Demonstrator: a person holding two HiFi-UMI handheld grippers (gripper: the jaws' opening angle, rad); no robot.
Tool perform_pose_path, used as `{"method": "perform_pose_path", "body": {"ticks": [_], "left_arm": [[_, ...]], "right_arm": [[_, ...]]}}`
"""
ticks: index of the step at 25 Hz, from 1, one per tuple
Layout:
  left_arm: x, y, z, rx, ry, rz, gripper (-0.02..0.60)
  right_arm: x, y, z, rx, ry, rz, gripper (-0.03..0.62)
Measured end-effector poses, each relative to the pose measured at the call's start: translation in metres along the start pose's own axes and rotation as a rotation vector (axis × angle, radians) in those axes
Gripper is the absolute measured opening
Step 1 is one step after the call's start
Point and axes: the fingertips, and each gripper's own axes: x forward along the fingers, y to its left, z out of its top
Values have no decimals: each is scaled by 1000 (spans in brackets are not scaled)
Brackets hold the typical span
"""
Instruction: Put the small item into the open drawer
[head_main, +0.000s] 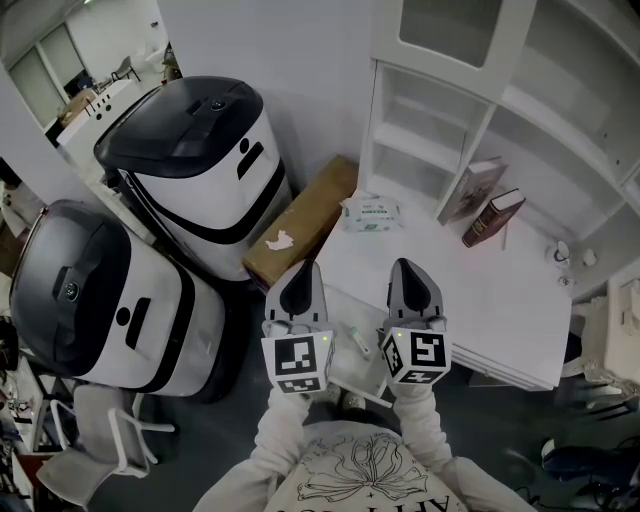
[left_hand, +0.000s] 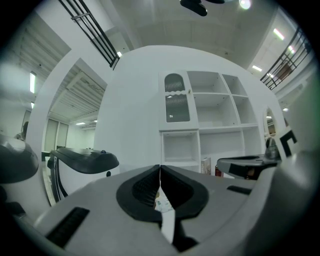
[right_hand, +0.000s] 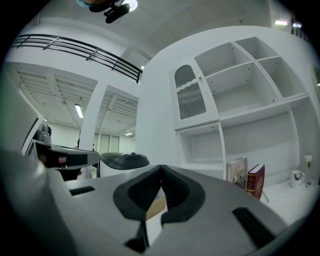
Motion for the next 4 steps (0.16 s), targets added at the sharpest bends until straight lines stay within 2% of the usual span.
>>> {"method": "perform_pose_path", "body": {"ticks": [4], "left_arm": [[0,0,1,1,-5,1,8]], "right_arm": [[-1,0,-1,4,-1,0,3]]}}
